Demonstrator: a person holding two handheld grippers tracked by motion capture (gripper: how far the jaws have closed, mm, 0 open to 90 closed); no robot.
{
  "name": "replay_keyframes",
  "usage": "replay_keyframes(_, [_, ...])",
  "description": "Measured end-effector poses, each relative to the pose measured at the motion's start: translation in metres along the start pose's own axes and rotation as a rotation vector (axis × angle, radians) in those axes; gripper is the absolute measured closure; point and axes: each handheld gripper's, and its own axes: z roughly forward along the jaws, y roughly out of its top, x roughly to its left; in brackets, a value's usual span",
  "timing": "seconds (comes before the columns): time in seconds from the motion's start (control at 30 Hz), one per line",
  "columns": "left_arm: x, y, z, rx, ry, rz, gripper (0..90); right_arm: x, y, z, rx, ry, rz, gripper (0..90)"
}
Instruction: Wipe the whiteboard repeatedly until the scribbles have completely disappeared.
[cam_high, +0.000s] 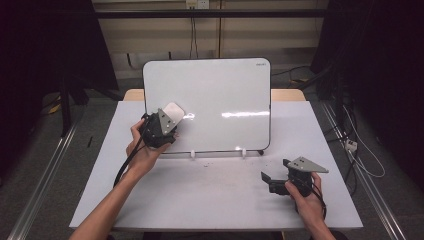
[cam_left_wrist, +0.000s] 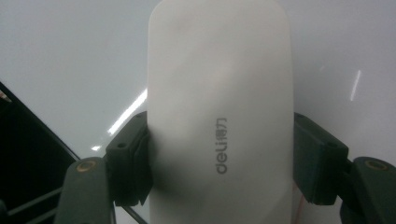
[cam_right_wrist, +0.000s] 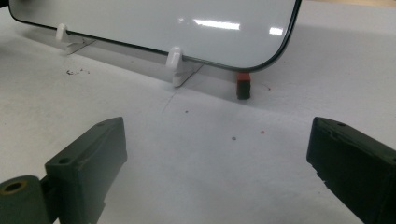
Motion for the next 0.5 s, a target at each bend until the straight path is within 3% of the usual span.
replay_keyframes(0.23, [0.005,0.008,0.002,-0.006,-0.008,-0.005,31.2,0.001,0.001,0.002,0.006,0.006,-0.004,5.0])
replay_keyframes(0.5, [0.021,0.03,0.008,-0.011,0.003,-0.03,31.2,0.001,0.001,0.001,0.005,0.007,-0.006,5.0])
